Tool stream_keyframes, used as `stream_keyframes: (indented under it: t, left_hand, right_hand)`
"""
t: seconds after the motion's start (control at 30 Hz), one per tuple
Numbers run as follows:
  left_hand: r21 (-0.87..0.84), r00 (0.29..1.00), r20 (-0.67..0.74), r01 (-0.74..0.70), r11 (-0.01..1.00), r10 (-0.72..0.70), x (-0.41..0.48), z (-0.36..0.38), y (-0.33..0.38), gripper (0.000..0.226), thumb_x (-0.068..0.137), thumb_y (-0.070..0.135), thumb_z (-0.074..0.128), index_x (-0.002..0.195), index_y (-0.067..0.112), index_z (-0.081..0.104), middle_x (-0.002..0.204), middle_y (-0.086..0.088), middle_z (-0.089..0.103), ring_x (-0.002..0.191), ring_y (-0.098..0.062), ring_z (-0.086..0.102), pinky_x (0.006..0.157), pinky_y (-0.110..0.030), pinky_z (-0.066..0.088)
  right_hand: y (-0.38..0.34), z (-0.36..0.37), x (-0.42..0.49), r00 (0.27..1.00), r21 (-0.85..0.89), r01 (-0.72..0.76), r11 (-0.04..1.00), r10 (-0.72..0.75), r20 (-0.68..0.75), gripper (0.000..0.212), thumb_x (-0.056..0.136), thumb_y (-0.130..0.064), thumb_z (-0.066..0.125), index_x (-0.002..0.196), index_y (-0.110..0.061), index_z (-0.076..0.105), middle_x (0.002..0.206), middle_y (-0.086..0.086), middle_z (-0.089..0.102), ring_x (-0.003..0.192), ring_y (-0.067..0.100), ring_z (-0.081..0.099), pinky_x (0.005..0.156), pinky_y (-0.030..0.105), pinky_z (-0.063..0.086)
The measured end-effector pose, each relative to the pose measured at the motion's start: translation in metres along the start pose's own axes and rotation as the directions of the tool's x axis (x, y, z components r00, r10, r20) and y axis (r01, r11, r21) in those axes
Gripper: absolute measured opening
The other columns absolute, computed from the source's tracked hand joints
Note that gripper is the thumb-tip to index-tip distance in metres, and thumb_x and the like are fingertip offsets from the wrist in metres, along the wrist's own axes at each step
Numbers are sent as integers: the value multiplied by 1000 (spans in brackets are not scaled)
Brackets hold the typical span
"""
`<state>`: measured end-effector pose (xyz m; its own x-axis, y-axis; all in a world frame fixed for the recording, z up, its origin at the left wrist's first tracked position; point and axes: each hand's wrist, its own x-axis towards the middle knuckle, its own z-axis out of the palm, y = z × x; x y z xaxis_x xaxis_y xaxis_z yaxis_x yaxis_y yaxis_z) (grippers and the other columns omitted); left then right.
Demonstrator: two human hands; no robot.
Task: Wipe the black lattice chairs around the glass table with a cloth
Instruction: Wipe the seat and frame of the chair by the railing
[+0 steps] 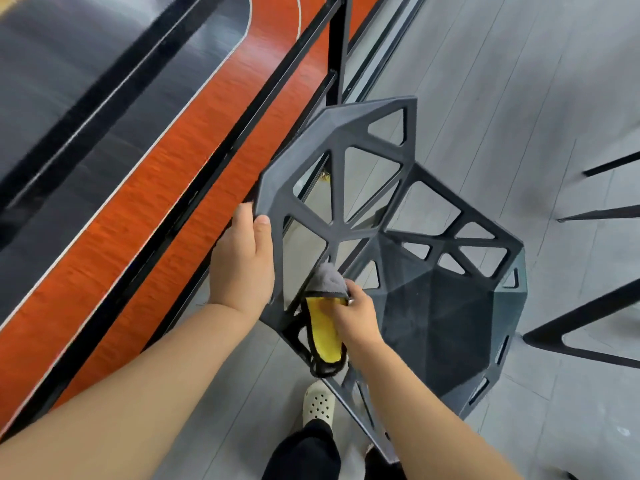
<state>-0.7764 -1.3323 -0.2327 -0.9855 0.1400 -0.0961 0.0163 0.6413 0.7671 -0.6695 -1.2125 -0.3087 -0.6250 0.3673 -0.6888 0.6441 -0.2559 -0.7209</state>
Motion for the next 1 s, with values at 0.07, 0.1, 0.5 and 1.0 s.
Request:
stream_keyframes:
  t: [0.07, 0.1, 0.5, 1.0]
  left_hand:
    - [34, 1000, -14, 18, 999, -17, -4, 0, 9, 35, 96, 42, 26, 109, 17, 46, 91, -5, 61, 89, -31, 60, 76, -44, 50]
    - [48, 999, -22, 50, 998, -49, -7, 0, 15, 33, 99, 36, 29, 118, 15, 46, 98, -7, 61, 96, -32, 58, 80, -39, 47]
    - [-64, 777, 630, 66, 996, -11, -125, 18, 109, 96, 53, 67, 60, 138, 36, 26, 124, 21, 40, 123, -6, 37, 102, -27, 31]
    - [-220, 921, 371, 210, 953, -117, -182, -1, 183, 49, 96, 5, 40, 107, 53, 46, 107, 25, 56, 100, 6, 51, 83, -8, 34]
  right_hand:
    - [-9, -22, -28, 998, 123, -26, 992, 19, 56, 38, 69, -4, 65, 103, -19, 65, 92, 12, 72, 82, 33, 69, 74, 48, 58]
    - [-15, -33, -43, 996, 211, -33, 977, 13, 93, 41, 65, -2, 64, 103, -17, 66, 93, 15, 71, 82, 35, 69, 72, 48, 57]
    - [-67, -146, -154, 931, 704, -138, 696, -152, 333, 50, 96, -18, 42, 141, 2, 34, 145, 32, 30, 133, 45, 33, 113, 60, 13]
    - [-126, -235, -190, 999, 295, -19, 955, 5, 49, 13, 91, -10, 57, 99, -4, 64, 90, 19, 71, 89, 38, 66, 82, 52, 54]
